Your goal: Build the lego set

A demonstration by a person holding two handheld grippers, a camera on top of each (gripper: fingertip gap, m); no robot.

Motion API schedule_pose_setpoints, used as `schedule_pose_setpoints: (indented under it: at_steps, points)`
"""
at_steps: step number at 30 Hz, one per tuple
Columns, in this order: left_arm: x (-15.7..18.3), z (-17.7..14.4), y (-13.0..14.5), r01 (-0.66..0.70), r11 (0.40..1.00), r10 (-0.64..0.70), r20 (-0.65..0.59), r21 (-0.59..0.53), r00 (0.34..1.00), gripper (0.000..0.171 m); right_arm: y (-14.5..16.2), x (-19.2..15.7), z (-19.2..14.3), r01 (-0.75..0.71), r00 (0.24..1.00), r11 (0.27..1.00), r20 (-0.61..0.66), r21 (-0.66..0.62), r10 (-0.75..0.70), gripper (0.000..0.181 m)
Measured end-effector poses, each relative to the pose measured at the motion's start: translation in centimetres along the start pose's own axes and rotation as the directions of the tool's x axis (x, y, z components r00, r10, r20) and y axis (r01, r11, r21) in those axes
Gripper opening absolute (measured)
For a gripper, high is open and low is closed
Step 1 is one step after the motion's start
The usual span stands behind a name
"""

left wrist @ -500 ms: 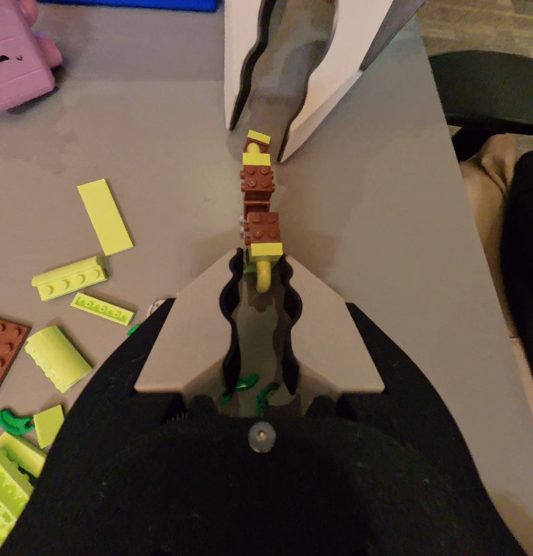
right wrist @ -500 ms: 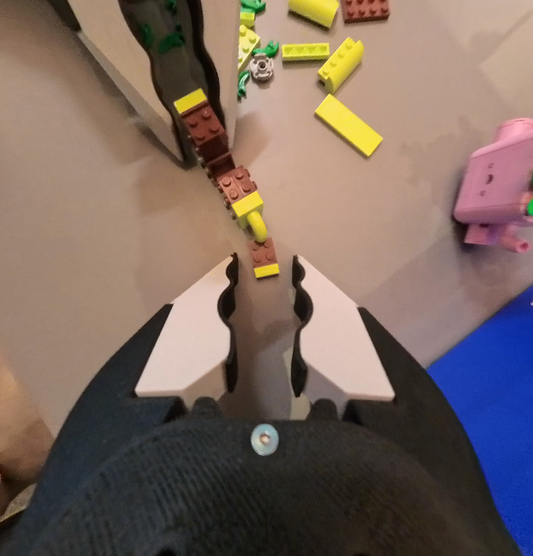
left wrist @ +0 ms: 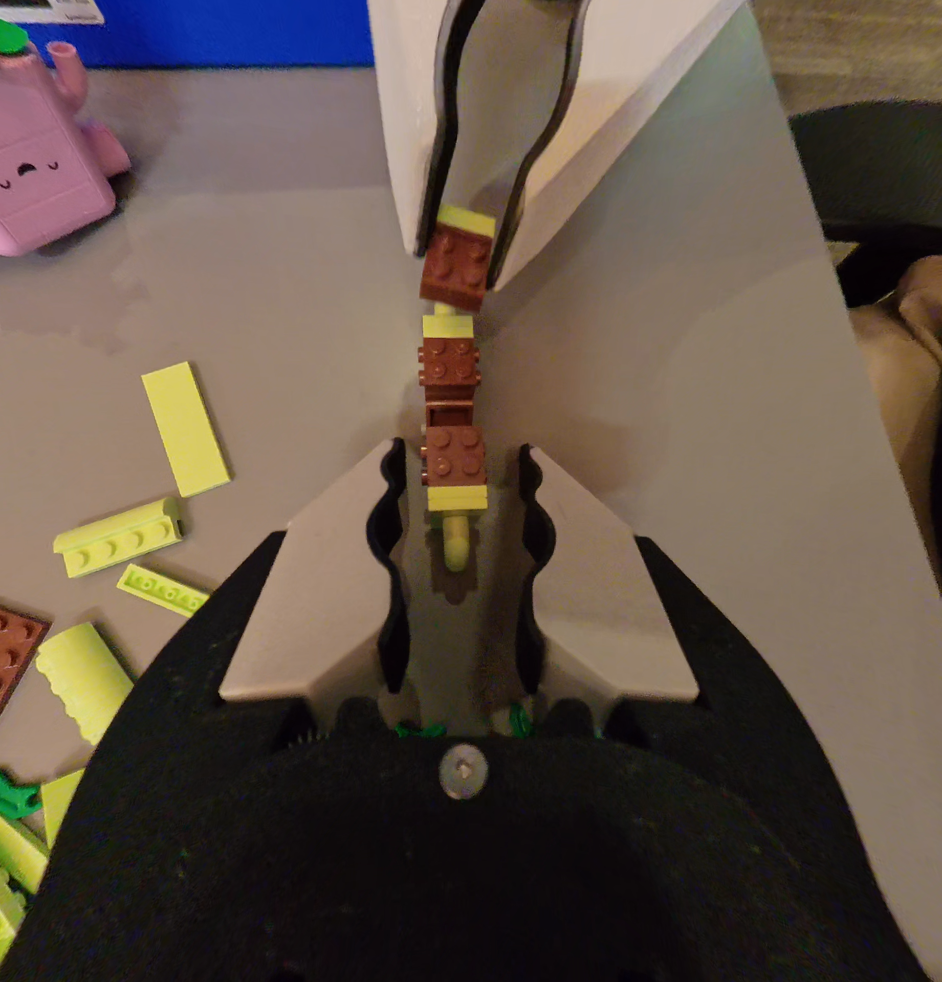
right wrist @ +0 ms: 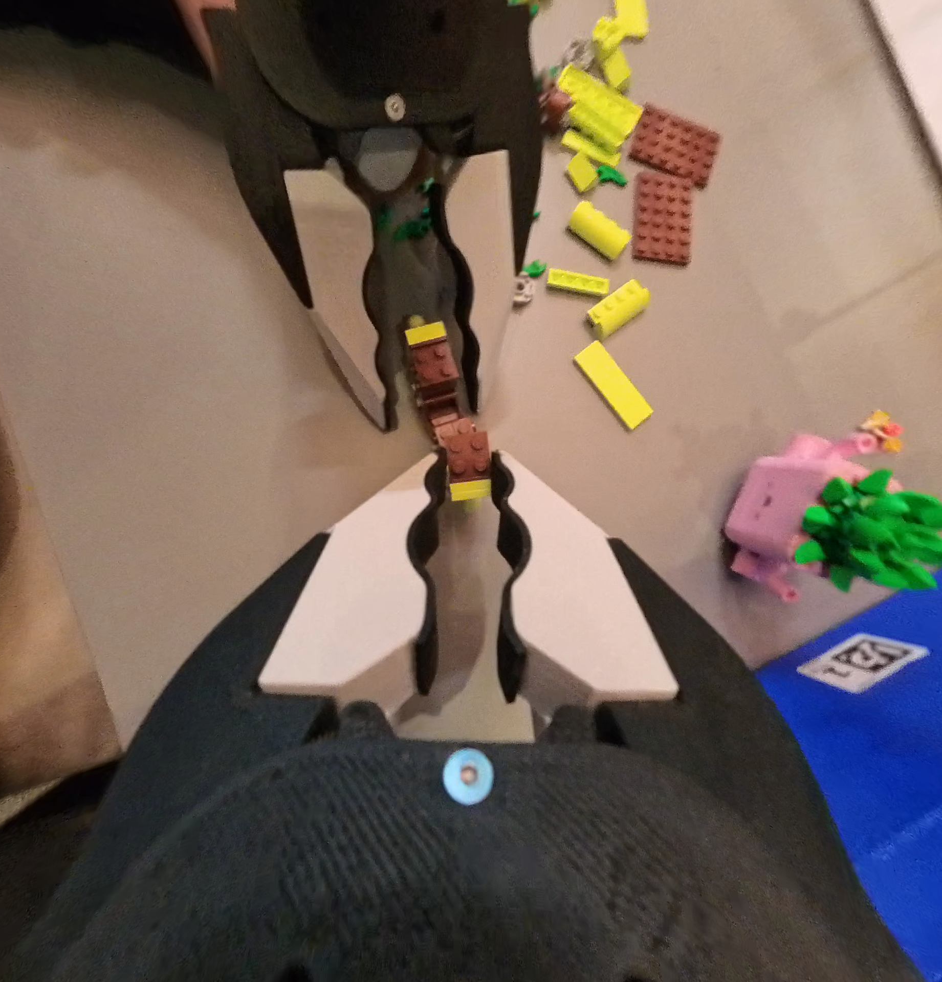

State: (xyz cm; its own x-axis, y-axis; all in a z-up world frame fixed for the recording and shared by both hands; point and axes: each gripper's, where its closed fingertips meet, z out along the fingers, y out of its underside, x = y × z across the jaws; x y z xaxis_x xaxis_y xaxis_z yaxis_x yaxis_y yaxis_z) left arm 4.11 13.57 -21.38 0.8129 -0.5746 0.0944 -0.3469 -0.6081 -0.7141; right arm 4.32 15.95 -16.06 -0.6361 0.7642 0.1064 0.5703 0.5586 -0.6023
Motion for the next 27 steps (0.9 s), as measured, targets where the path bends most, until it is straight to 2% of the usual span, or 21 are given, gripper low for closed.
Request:
schedule_pose_setpoints:
  at_steps: [3, 7, 19, 27]
  points:
    - [0.0, 0.0, 0.0, -0.003, 1.000, 0.003, 0.004, 0.003, 1.000, 0.031, 0.4, -0.3, 1.4, 0.051, 0.997, 0.996, 0.069, -0.067, -0.047, 0.014]
    - [-0.1, -0.1, 0.1, 0.012, 1.000, -0.012, 0.000, 0.002, 1.000, 0.021, 0.3, -0.4, 1.9, 0.042, 0.992, 0.997, 0.125, -0.069, -0.033, 0.014]
    - [-0.2, -0.1, 0.1, 0.023, 1.000, -0.023, 0.001, 0.003, 1.000, 0.020, 0.3, -0.7, 2.0, 0.133, 0.975, 0.986, 0.190, -0.099, -0.112, 0.014]
    - [-0.2, -0.1, 0.1, 0.024, 1.000, -0.024, 0.002, 0.003, 1.000, 0.020, 0.4, -0.8, 2.1, 0.193, 0.961, 0.965, 0.231, -0.180, -0.149, 0.014]
